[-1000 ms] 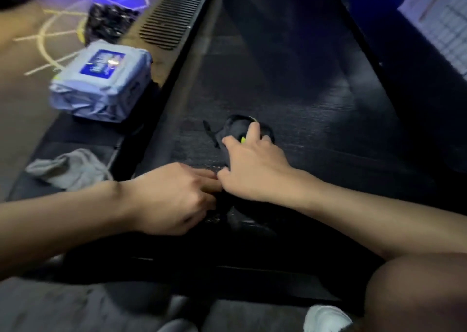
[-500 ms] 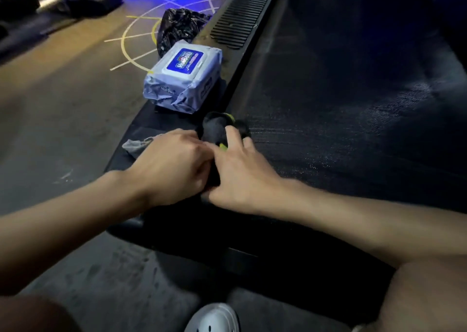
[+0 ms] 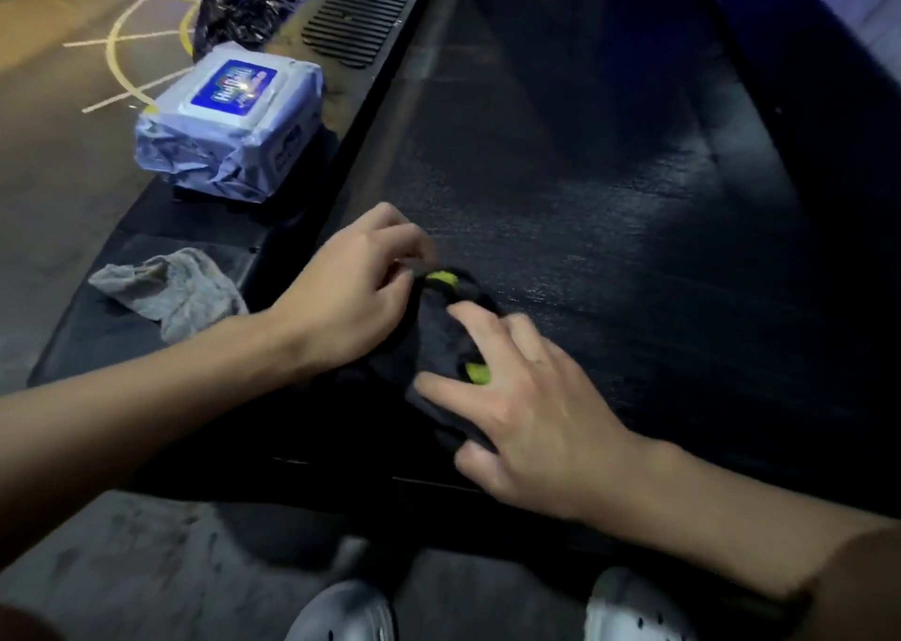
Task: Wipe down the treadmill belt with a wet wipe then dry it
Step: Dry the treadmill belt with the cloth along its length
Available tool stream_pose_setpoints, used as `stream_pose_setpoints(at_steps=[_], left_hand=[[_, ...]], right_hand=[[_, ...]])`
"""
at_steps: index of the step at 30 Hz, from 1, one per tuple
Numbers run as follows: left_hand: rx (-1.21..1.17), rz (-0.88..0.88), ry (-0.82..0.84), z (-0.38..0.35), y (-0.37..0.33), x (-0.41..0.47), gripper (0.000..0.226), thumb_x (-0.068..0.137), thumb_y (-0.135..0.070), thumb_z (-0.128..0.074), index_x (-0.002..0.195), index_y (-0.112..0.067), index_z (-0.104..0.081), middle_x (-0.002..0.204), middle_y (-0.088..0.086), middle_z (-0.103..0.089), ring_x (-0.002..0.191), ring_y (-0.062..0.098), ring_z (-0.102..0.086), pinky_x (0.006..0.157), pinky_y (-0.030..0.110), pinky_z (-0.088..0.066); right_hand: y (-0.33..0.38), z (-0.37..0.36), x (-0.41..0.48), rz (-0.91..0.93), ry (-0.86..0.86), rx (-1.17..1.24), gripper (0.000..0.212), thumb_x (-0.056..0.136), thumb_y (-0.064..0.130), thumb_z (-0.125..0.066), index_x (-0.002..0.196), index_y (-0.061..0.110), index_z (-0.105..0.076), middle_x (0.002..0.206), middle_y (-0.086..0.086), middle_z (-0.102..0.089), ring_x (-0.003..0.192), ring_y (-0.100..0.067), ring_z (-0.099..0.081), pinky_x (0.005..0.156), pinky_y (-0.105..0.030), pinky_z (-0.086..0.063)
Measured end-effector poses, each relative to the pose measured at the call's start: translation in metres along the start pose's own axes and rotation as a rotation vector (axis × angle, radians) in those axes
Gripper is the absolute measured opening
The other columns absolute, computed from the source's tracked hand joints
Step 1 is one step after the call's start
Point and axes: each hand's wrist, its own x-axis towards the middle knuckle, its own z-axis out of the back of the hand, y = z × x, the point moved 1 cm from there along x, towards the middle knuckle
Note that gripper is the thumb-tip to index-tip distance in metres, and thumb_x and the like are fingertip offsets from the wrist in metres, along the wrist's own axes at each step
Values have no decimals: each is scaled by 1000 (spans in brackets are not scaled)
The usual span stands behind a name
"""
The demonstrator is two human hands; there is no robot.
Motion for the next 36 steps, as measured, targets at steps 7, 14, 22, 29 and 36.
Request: stream_pose_setpoints(at_steps=[7,14,22,29,36], left_hand=[[306,-194,372,-51,-27,22,66,77,-44,-18,135,-35,-47,135,-9,-47,129,18,-40,100,46,-35],[340,-403,468,-91,-78,47,54,85,-47,-24,130,-33,-50,129,-7,-47,123,18,-43,97,43,-38],[446,-445,452,-103,-84,59,50,82,-46,-28,126,-36,-51,121,-8,-47,112,21,-44,90,41,-41],[336,-369,392,-96,-66,65,43,83,-39,-42,123,-30,-57,118,-2,-51,107,24,-48,91,41,-44],[260,-269,354,-82,-60,60,47,86,-19,-50,133,-18,-45,122,3,-48,111,23,-44,102,36,-38]], right_hand=[[-45,12,-70,-290,-158,46,54,67,36,-57,120,32,-62,143,-15,-43,104,-37,-53,77,-47,-56],[-77,16,-118,-661,-355,29,53,62,42,-49,114,39,-60,140,-2,-44,106,-33,-54,67,-43,-55],[-128,32,-174,-1168,-276,-111,57,82,33,-64,136,45,-48,149,-5,-28,130,-34,-40,89,-47,-46],[-124,35,-142,-1134,-303,-53,56,83,39,-60,138,40,-52,145,-11,-37,124,-38,-45,94,-45,-45],[-93,30,-61,-793,-171,-9,60,80,43,-58,138,47,-45,141,-5,-33,120,-33,-43,91,-42,-49]])
